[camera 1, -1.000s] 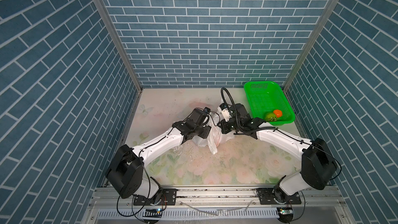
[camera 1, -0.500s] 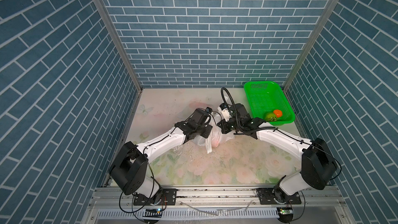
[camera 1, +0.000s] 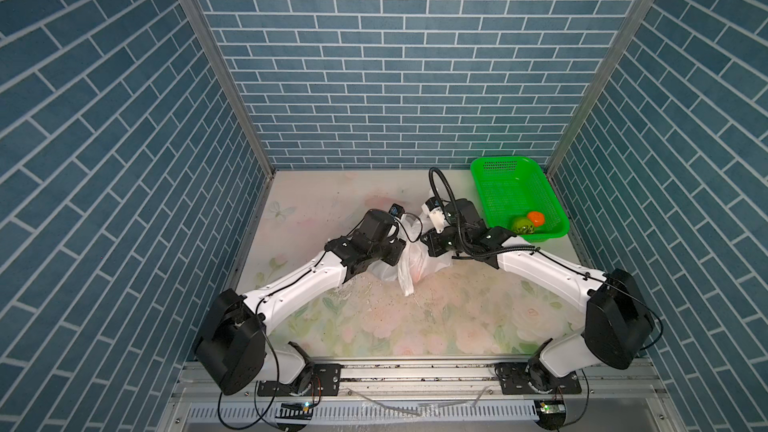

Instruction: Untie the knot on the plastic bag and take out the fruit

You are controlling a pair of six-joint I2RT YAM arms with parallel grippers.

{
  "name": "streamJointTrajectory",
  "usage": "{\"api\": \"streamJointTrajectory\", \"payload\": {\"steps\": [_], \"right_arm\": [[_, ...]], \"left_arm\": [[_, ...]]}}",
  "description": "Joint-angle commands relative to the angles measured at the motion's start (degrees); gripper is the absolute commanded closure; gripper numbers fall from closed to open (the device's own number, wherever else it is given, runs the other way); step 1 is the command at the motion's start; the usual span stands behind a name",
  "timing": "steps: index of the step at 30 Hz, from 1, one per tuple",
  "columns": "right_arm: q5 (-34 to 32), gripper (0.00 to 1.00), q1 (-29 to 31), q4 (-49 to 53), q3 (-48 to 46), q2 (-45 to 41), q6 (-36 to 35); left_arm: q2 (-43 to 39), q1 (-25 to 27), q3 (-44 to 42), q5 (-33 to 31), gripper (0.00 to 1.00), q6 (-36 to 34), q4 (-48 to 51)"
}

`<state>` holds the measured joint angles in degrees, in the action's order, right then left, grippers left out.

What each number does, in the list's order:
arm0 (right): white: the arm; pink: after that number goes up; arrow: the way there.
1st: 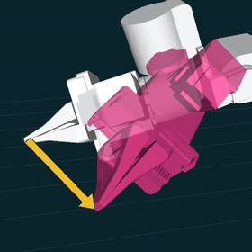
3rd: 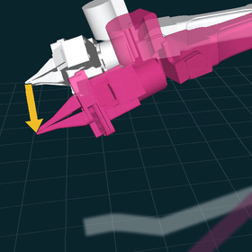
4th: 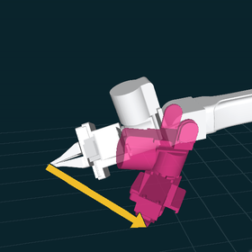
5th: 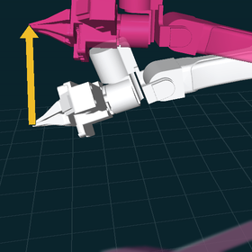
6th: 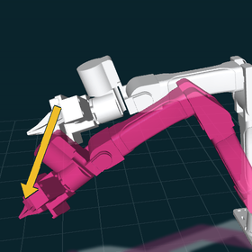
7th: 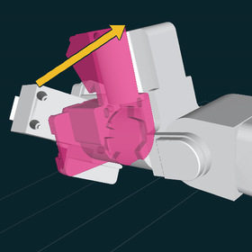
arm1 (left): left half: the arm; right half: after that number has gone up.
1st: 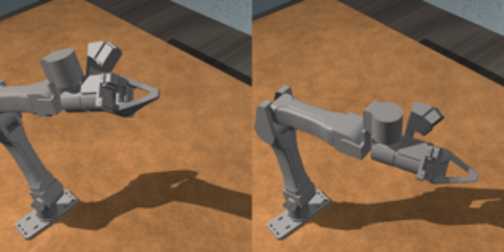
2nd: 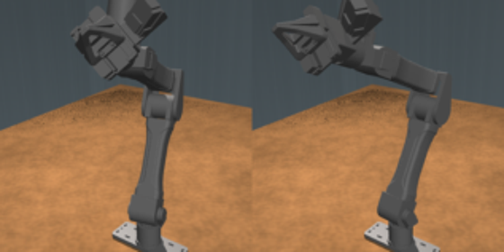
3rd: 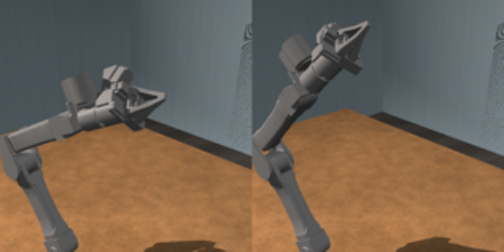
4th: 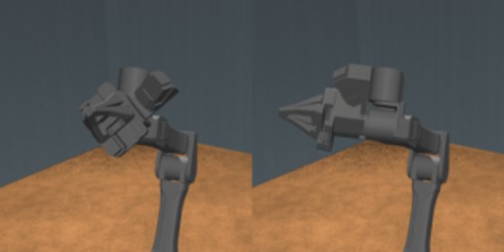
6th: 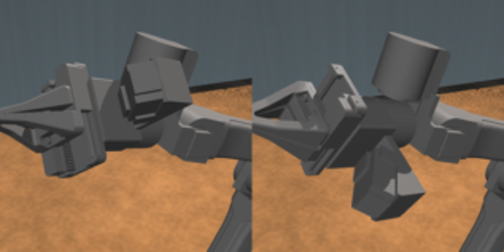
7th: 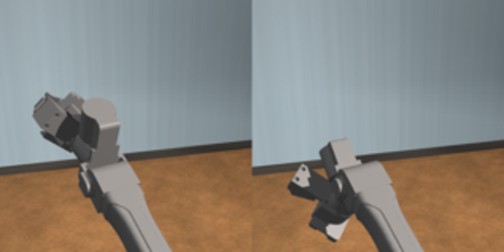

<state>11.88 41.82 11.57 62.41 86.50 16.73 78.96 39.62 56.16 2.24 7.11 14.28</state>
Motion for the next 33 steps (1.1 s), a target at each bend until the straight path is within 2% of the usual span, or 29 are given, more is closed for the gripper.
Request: {"api": "streamJointTrajectory", "payload": {"steps": [1,8,16,20,26,33], "right_arm": [[0.34,1.0,-0.17,-0.69,1.17,-1.95,1.64],[0.51,1.0,-0.21,-0.67,1.48,-2.21,1.75],[0.54,1.0,-0.15,-0.81,1.48,-2.3,1.99],[0.18,1.0,-0.14,-0.7,1.5,-2.56,2.0],[-0.31,1.0,-0.18,-0.42,1.06,-2.65,1.91],[-0.83,1.0,-1.28,-0.06,0.18,-2.82,1.81]], "left_arm": [[-0.74,-0.24,-1.1,3.0,0.48,-1.91,2.15],[0.18,-0.26,-1.62,2.95,0.48,-2.15,4.59],[3.44,-0.24,-1.46,1.1,0.57,-1.58,2.36],[5.06,-0.24,-0.58,1.2,0.65,-1.32,1.56],[3.42,-0.24,-1.1,0.19,0.83,-1.05,0.75],[-1.01,-0.44,-3.17,-1.01,0.94,-0.9,1.8]]}}
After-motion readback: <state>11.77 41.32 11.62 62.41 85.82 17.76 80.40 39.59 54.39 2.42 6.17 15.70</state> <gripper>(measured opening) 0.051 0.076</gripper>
